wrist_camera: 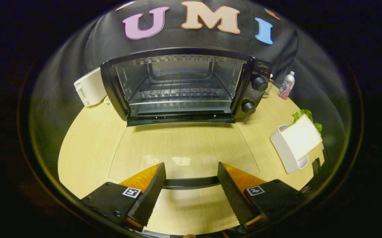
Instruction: Open the toaster oven, put the food inside, and close the toaster oven door.
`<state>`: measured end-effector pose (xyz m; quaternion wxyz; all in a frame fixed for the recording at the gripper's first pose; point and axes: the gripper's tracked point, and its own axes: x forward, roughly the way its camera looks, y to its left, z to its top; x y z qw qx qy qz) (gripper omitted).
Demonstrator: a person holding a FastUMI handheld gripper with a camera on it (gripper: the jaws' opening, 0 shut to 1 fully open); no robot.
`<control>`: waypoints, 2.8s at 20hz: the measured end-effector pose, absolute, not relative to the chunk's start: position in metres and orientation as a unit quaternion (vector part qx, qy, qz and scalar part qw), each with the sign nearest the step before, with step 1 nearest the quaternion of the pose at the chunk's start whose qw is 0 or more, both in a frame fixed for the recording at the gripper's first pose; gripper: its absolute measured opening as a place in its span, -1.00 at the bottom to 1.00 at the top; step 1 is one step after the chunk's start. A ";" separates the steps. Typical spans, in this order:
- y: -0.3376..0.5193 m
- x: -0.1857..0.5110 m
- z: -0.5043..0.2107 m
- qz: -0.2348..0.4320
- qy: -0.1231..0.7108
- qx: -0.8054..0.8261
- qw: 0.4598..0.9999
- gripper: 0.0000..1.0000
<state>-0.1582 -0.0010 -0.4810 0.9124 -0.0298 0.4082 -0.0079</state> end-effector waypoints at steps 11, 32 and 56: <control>-0.020 -0.117 -0.424 -0.025 0.327 -0.003 0.945 0.98; -0.255 -0.092 -0.261 -0.289 0.136 0.087 0.944 0.97; -0.322 -0.123 -0.466 -0.252 0.271 0.231 0.900 0.98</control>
